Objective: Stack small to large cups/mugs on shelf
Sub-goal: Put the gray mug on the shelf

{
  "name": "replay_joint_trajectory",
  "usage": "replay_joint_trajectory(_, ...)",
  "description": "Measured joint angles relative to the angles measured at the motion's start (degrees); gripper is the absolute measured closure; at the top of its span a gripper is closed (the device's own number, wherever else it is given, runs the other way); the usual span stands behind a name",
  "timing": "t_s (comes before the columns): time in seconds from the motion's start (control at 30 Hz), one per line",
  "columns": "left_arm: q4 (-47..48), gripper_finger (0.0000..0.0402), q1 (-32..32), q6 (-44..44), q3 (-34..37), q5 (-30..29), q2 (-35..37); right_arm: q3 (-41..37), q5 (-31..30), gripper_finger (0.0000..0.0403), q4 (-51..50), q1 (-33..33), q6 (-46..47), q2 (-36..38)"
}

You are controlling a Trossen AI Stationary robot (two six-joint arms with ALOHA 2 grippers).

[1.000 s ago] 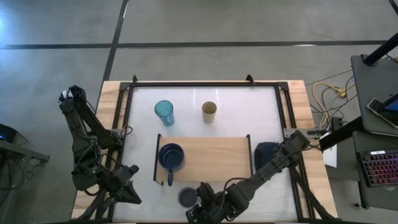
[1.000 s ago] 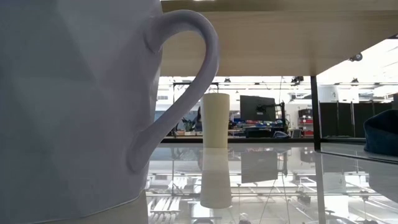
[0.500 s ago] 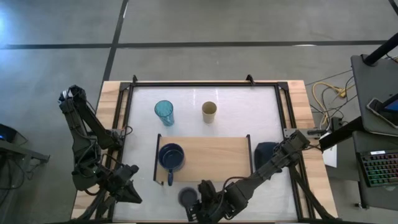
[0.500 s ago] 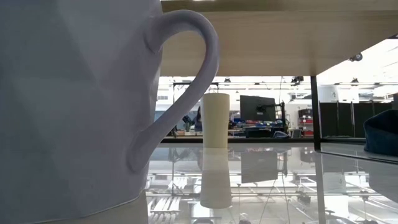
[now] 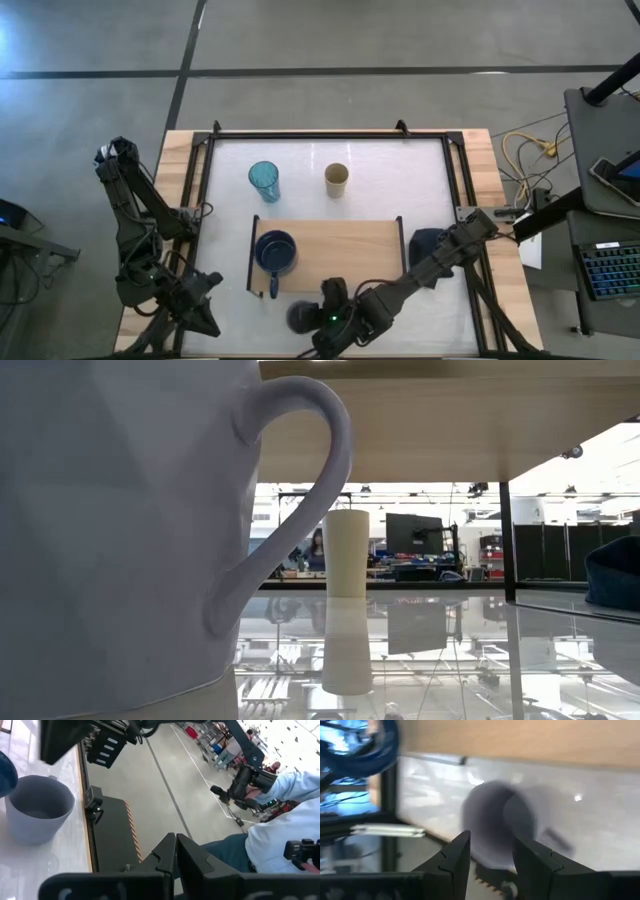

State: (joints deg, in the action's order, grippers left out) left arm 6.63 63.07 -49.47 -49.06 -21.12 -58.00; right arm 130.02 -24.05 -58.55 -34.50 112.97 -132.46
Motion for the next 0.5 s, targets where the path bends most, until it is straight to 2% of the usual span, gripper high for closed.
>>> replay_joint_trajectory(0.17,0.02,0.0402,-0.01,0.58,0.0,0.11,0.0,-0.76,2.09,0.027,-4.2,0.05,0.8,-0.02)
replay_joint_trajectory(0.3,0.91,0.0402,-0.02,0.76,0.0,0.11,0.0,-1.78,5.2,0.027,-2.65,0.02,0.61,-0.02)
replay_joint_trajectory(0.5,2.46,0.0402,0.0,0.44,0.04,0.13,-0.02,-3.53,5.86,0.027,-1.31,0.05,0.55,-0.08)
